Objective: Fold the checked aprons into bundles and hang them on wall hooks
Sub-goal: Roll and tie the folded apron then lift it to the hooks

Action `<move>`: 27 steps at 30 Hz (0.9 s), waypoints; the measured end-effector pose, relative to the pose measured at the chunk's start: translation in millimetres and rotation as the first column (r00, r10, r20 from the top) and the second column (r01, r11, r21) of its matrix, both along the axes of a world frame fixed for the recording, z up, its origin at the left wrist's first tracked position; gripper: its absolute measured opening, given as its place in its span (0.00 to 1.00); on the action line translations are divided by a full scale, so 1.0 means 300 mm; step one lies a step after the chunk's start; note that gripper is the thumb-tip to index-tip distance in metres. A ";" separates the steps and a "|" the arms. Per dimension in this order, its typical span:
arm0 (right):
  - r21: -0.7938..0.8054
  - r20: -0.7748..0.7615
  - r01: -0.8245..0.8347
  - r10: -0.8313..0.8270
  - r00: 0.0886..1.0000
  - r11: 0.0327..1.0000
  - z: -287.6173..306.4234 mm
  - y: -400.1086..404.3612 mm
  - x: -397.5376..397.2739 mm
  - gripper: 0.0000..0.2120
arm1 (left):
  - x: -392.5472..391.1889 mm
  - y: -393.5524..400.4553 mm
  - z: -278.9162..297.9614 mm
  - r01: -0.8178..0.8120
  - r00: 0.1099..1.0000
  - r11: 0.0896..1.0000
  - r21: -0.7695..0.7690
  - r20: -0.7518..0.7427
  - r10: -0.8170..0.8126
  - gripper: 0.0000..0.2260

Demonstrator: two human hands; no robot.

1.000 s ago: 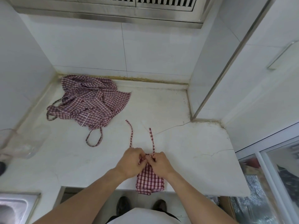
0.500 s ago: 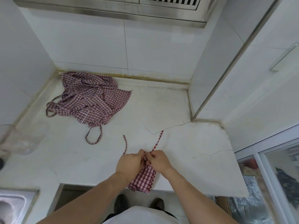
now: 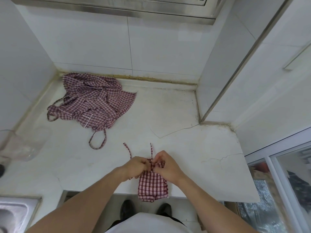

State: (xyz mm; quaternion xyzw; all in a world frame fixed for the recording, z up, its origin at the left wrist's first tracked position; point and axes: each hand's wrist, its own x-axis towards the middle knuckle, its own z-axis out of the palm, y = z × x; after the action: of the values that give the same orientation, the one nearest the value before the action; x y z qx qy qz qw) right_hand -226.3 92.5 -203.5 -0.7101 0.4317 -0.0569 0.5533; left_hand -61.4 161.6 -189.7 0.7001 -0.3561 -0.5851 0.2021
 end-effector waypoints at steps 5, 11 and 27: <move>-0.275 -0.051 -0.188 0.181 0.982 0.943 -0.045 0.017 -0.027 0.08 | 0.030 -0.014 -0.007 0.049 0.984 0.991 0.127 -0.177 -0.026 0.10; -0.283 -0.181 -0.285 0.240 0.954 0.916 -0.018 0.040 -0.012 0.08 | 0.005 -0.020 0.035 0.317 0.947 0.945 0.083 -0.083 -0.311 0.07; -0.342 -0.077 -0.091 0.069 0.995 0.935 0.006 0.002 -0.096 0.16 | -0.092 0.037 -0.107 0.171 0.834 0.949 -0.263 0.552 0.002 0.20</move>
State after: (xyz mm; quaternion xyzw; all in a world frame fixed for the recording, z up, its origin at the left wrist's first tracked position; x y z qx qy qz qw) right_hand -255.1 93.1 -201.8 -0.8144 0.4032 -0.0866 0.4082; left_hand -89.2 172.6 -221.9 0.7817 -0.5146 -0.3085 0.1703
